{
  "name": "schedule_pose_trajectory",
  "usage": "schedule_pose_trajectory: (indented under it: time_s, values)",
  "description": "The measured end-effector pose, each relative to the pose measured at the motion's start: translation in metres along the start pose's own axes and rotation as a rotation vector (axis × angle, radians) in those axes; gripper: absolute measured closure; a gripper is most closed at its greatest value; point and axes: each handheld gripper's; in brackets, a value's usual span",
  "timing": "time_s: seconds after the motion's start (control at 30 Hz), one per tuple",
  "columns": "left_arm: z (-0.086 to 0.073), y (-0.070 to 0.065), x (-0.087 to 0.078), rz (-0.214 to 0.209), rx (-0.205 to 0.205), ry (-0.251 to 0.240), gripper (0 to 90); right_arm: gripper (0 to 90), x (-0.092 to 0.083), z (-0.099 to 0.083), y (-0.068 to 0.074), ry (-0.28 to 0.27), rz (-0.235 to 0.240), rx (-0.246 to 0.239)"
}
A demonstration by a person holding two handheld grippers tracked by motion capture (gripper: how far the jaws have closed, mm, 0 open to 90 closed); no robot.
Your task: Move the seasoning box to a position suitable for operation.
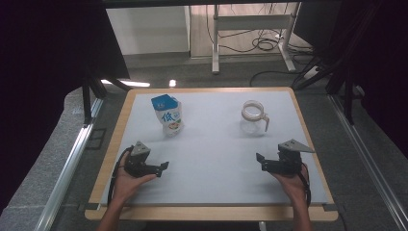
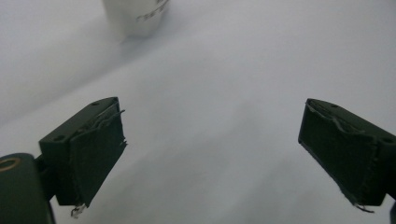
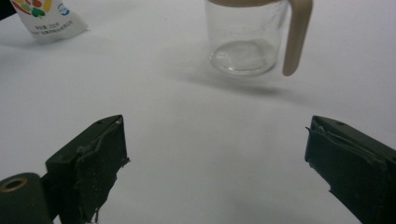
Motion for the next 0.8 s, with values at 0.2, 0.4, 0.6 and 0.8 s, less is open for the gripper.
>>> schedule_pose_trajectory:
  time_s: [0.2, 0.4, 0.6, 0.8]
  values:
    - [0.009, 0.008, -0.015, 0.006, -0.032, -0.055, 8.3, 8.6, 0.011, 0.009, 0.007, 0.027, -0.008, -0.068]
    - [0.007, 0.016, -0.022, -0.021, -0.087, -0.079, 10.3, 10.0, 0.013, 0.011, 0.015, 0.034, 0.008, -0.102]
    - [0.007, 0.014, -0.018, -0.010, -0.087, -0.040, 13.6, 15.1, 0.003, 0.008, 0.010, 0.014, 0.020, -0.090]
    - [0.009, 0.010, -0.015, -0.046, -0.061, -0.030, 16.2, 15.1, -0.006, 0.018, 0.003, 0.003, 0.022, -0.087]
Point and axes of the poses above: each handheld gripper's, and its own axes: x roughly forward along the jaws, z roughly out of its top, y roughly to its left, and after that the axes turned 7 degrees about -z, right-handed
